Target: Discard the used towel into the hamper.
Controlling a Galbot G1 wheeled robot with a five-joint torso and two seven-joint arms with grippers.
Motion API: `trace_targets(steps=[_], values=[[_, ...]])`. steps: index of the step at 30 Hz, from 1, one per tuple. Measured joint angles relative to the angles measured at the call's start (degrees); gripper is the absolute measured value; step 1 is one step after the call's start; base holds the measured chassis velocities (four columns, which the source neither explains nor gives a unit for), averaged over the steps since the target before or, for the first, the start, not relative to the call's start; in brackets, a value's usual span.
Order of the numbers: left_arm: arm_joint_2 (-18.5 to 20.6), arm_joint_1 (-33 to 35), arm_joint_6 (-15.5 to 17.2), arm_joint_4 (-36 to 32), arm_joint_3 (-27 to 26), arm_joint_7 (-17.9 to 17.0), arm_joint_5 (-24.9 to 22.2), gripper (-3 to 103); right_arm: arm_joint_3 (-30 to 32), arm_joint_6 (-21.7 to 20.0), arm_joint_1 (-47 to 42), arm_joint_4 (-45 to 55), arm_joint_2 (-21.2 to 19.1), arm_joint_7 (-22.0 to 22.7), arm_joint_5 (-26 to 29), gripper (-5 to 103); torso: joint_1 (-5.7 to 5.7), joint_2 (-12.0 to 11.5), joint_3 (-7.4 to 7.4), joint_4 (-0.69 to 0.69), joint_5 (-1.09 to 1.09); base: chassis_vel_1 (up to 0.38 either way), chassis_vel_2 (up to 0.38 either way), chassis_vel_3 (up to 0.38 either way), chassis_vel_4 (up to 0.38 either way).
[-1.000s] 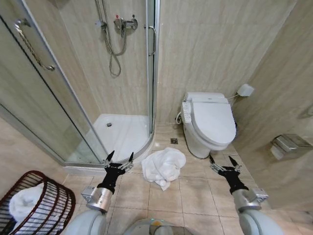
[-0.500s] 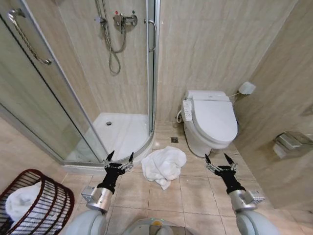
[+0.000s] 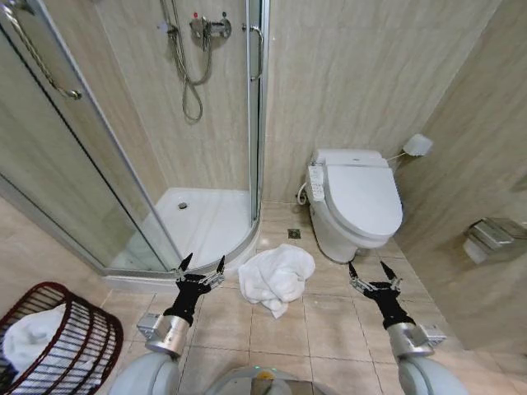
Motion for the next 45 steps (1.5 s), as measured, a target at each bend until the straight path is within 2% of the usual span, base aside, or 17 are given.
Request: trace_targets(steps=[37,45], values=[[0.00,0.00,0.00,0.00,0.00,0.00,0.00,100,-0.11,1.62,0.12,-2.20,0.33,-1.38,-0.81,100,-2.84,-8.42,-5.56,0.00,0.00,0.000,0.000,0.000,0.000],[0.00,0.00,0.00,0.00,0.00,0.00,0.00,100,0.28,3.20,2.54,-7.00,-1.17,-1.78,-0.62,100,-3.17,-9.72,-6.53,0.00,0.01,0.000,0.000,0.000,0.000]])
